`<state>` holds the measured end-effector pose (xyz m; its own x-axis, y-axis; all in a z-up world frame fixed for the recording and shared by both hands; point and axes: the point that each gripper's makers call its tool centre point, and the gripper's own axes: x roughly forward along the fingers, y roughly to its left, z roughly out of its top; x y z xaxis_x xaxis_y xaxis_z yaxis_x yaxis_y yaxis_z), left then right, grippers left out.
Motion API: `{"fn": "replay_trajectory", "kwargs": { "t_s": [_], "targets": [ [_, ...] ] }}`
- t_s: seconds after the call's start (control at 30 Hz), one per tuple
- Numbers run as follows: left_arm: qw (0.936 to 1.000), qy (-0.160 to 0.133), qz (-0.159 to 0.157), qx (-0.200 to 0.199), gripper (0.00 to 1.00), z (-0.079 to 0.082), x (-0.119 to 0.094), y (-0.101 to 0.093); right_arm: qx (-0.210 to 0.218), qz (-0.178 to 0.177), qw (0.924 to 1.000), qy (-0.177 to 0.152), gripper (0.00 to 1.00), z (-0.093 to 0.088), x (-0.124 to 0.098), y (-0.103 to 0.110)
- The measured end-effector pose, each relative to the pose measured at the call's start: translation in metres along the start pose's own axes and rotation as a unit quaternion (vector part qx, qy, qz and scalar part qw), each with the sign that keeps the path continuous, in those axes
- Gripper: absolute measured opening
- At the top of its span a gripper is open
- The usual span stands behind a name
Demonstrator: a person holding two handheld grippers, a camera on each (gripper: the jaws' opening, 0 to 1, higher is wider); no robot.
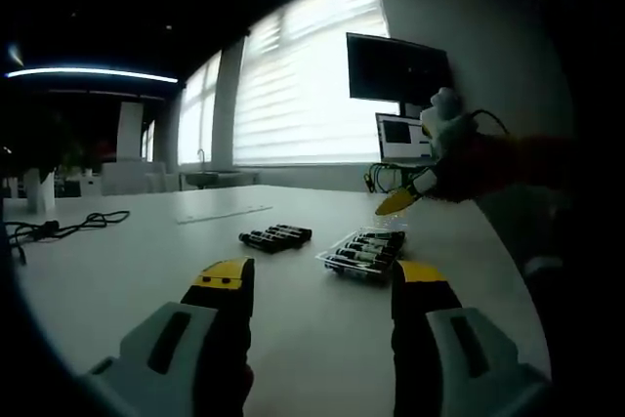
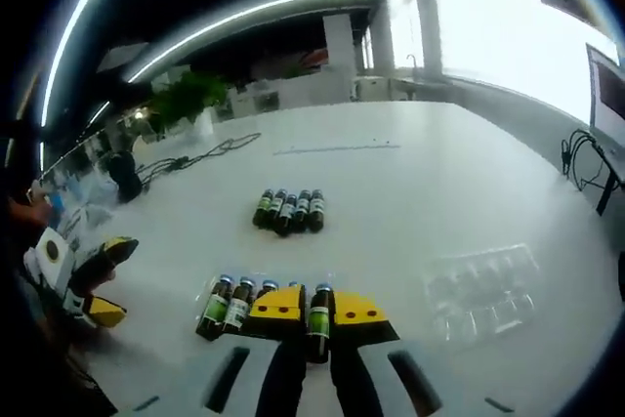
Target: Grip medicine bottles put into box
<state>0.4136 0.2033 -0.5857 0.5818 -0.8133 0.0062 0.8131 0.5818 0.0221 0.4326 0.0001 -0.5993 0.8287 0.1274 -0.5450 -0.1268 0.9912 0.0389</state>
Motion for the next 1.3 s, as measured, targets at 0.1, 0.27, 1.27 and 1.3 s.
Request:
{"fn": "replay_trajectory", "kwargs": {
  "t_s": [0.1,0.27,1.27,1.3],
  "targets": [
    [1.0000,0.000,0.000,0.000,0.49,0.000,0.000,-0.001,-0.071,-0.022,0.9971,-0.015,0.00,0.004,0.000,-0.002],
    [1.0000,0.002,0.000,0.002,0.49,0.000,0.000,-0.001,-0.047,-0.001,0.9988,0.014,0.00,-0.015,0.003,0.008],
    [1.0000,0.006,0.000,0.000,0.49,0.000,0.001,-0.002,-0.055,-0.021,0.9981,0.017,0.00,-0.033,0.004,0.003],
    [1.0000,0.005,-0.001,0.000,0.49,-0.001,0.001,-0.002,-0.043,-0.017,0.9987,0.019,0.00,-0.033,0.005,0.003]
  ]
}}
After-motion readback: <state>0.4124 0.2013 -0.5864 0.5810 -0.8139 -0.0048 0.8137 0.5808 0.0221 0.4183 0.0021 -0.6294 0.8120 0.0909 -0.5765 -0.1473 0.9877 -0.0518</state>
